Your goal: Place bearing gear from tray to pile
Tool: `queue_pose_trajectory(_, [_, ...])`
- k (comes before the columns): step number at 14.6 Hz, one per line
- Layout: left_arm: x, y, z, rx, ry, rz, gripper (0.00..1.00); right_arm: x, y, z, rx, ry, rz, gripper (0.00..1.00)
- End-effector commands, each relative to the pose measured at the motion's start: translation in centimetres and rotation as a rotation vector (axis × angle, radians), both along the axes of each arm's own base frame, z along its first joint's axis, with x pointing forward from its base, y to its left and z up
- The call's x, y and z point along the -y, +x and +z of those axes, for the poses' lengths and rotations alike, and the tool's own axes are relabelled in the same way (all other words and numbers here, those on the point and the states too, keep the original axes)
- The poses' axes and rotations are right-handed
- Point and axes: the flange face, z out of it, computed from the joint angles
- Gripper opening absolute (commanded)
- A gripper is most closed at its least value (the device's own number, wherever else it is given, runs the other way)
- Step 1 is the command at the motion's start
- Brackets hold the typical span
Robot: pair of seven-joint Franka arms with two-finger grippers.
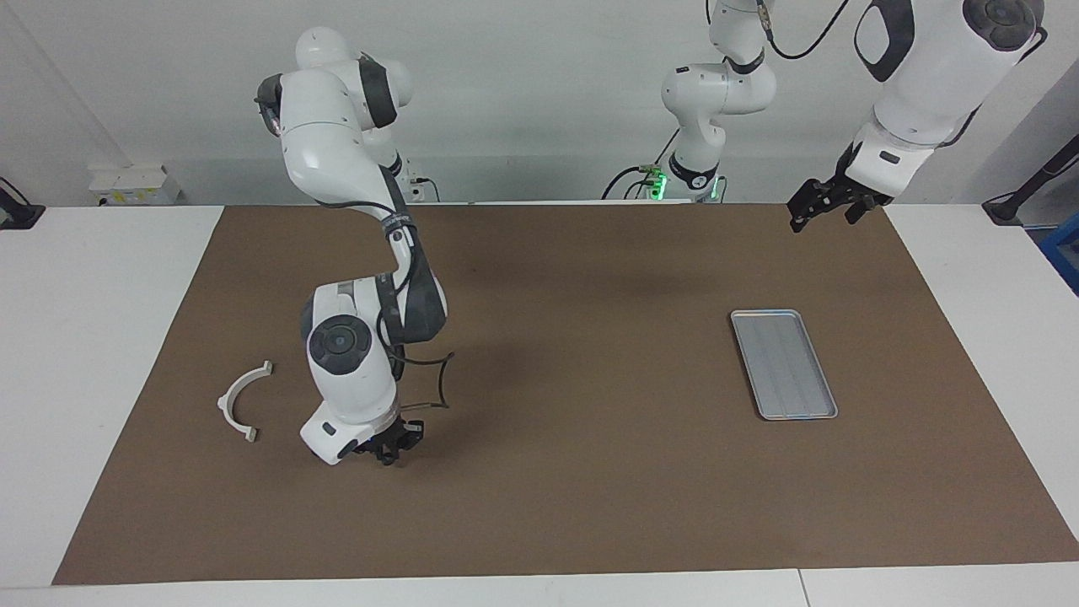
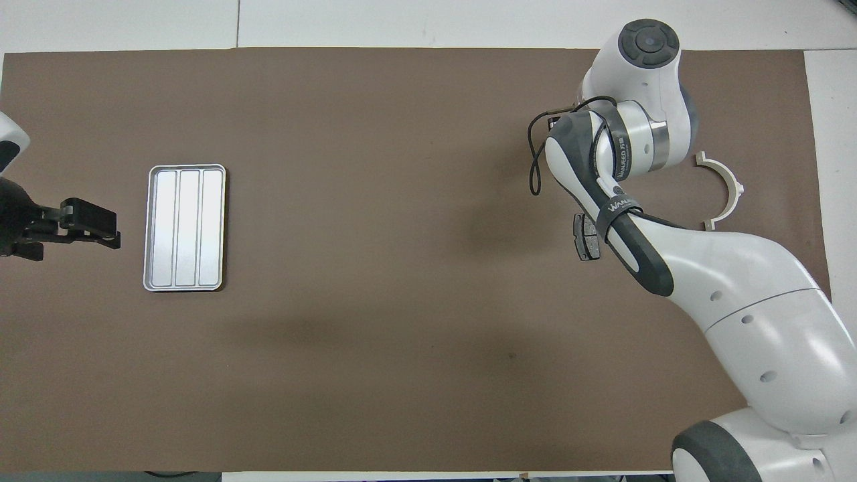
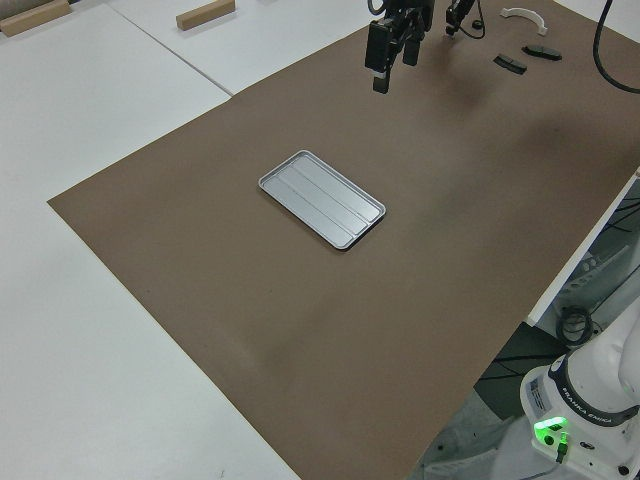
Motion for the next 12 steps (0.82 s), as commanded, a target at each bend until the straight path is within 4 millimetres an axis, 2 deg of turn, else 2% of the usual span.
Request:
queue_pose_trajectory(1, [-0.1, -0.5, 0.4, -0.008, -0.012, 0.003, 1.0, 0.4, -1.6, 0.8, 0.006, -0.006, 0.028, 0.0])
queue_pose_trajectory(2, [-0.1, -0.5, 0.4, -0.008, -0.011, 0.004, 1.0, 0.3, -1.6, 0.9, 0.004, -0.006, 0.028, 0.0])
queue_pose_trajectory(3, [-0.1, -0.5, 0.4, -0.008, -0.011, 0.004, 1.0, 0.3, -1.7, 1.0, -0.001, -0.008, 0.026, 0.12])
queue_pose_trajectory(4, [-0.1, -0.5, 0.4, -0.008, -0.011, 0.004, 1.0, 0.3, -1.7, 1.2, -0.001, -0.008, 0.023, 0.99])
queue_pose_trajectory(9, [-0.1, -0.5, 0.4, -0.008, -0.012, 0.003, 1.0, 1.2, -2.0, 4.0, -0.003, -0.011, 0.014, 1.0])
queue_pose_trajectory(12, [-0.1, -0.5, 0.4, -0.008, -0.011, 0.004, 1.0, 2.5, -1.9, 6.0, 0.02, -0.009, -0.001, 1.0])
